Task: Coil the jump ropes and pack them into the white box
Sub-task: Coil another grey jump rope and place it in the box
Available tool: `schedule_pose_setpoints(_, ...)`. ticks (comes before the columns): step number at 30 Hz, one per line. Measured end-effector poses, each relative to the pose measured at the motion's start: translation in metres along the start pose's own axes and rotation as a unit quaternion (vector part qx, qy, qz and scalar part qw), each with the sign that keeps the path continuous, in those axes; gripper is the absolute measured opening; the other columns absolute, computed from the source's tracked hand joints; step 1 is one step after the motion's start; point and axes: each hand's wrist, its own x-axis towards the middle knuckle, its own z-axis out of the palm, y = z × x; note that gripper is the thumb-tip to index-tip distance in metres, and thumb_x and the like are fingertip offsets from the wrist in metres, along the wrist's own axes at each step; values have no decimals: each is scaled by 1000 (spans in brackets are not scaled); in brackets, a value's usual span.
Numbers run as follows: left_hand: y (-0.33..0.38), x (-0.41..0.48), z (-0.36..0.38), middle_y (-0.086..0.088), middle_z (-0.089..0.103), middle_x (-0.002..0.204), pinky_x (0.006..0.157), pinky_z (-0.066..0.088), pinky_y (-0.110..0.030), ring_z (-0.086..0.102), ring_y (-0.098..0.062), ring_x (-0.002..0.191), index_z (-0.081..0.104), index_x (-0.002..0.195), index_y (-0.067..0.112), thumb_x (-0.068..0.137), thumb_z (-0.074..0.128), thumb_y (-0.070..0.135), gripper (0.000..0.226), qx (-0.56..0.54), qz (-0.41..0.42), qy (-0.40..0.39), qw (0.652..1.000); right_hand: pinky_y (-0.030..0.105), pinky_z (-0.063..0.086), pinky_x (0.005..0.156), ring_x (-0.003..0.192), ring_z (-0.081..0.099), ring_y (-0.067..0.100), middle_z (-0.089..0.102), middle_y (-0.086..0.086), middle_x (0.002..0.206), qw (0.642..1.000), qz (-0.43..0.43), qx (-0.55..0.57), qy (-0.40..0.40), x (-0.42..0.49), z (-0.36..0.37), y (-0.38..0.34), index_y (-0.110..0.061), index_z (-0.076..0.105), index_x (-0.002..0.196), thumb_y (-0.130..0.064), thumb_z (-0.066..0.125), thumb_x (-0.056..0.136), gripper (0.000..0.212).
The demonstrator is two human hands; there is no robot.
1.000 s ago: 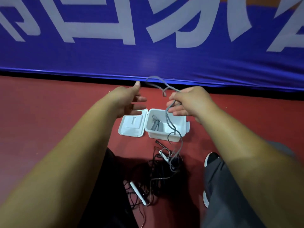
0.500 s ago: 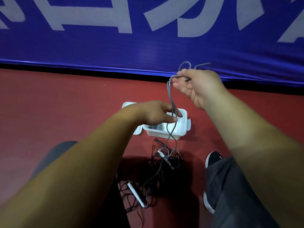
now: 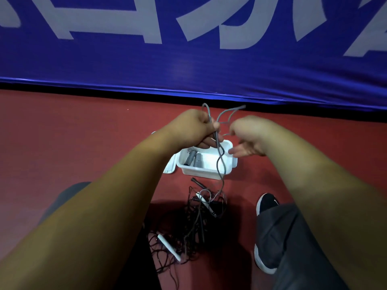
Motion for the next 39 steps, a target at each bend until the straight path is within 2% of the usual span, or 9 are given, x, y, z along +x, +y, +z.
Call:
schedule_pose_setpoints(5, 9, 2, -9, -18, 79, 102, 63, 63, -30, 77, -23, 73, 64, 110, -5, 110, 54, 20, 27, -129, 10, 113, 985, 36, 54, 82, 96, 66, 20, 78, -3, 113, 985, -107, -89, -98, -3, 16, 10, -13, 67, 125, 3, 45, 94, 42)
schedule_pose_setpoints(9, 15, 1, -21, -15, 79, 106, 68, 65, -34, 75, -19, 70, 63, 113, 0, 110, 56, 24, 25, -255, 17, 188, 948, 36, 51, 86, 96, 67, 14, 82, -6, 106, 979, -153, -93, -103, -1, 24, 9, -20, 74, 115, -20, 69, 96, 20)
schedule_pose_setpoints(13, 18, 0, -40, -12, 79, 110, 83, 66, -37, 79, -18, 83, 62, 102, 9, 110, 54, 25, 20, -360, 34, 245, 899, 36, 49, 82, 92, 71, 19, 83, -2, 105, 967, -152, -122, -162, 2, 29, 12, -21, 68, 104, -28, 65, 104, 8)
schedule_pose_setpoints(18, 8, 1, -61, -9, 79, 98, 67, 63, -30, 80, -20, 84, 65, 102, 9, 110, 55, 23, 19, -451, 10, 272, 850, 38, 59, 87, 104, 79, 20, 80, 0, 113, 974, -162, -78, -137, 2, 37, 8, -15, 68, 112, -33, 65, 104, 20)
schedule_pose_setpoints(22, 11, -1, -60, -9, 81, 95, 71, 64, -31, 80, -21, 91, 67, 107, 4, 109, 58, 25, 23, -435, 27, 227, 871, 37, 54, 73, 91, 80, 25, 75, 6, 115, 973, -185, -136, -39, 6, 41, 8, -15, 64, 119, -31, 69, 100, 25)
schedule_pose_setpoints(27, 17, -4, -57, -12, 80, 97, 74, 64, -30, 79, -22, 93, 66, 110, 1, 110, 56, 23, 25, -473, 51, 175, 862, 44, 62, 84, 82, 80, 23, 71, -3, 126, 976, -170, -6, -134, 4, 50, 4, -35, 62, 133, -32, 76, 97, 39)
schedule_pose_setpoints(30, 15, -4, -63, -13, 79, 98, 74, 65, -31, 79, -23, 93, 64, 118, -1, 111, 53, 22, 27, -510, 55, 178, 840, 42, 62, 80, 68, 71, 16, 77, -3, 118, 972, -172, 40, -157, 5, 58, 3, -28, 73, 121, -30, 73, 101, 20)
schedule_pose_setpoints(34, 13, -5, -69, -14, 78, 97, 80, 66, -35, 78, -23, 90, 63, 107, 8, 112, 49, 19, 19, -530, 50, 211, 820, 33, 56, 66, 61, 63, 14, 82, 6, 104, 969, -187, 62, -151, 5, 61, 0, -16, 73, 109, -28, 65, 107, 14)
schedule_pose_setpoints(39, -6, 4, -81, -11, 77, 104, 80, 66, -38, 80, -22, 93, 60, 96, 9, 113, 40, 42, 43, -455, -22, 244, 856, 32, 57, 57, 53, 62, 15, 75, 10, 85, 958, -227, 138, -109, 0, 60, -11, -7, 69, 102, -15, 56, 110, 17)
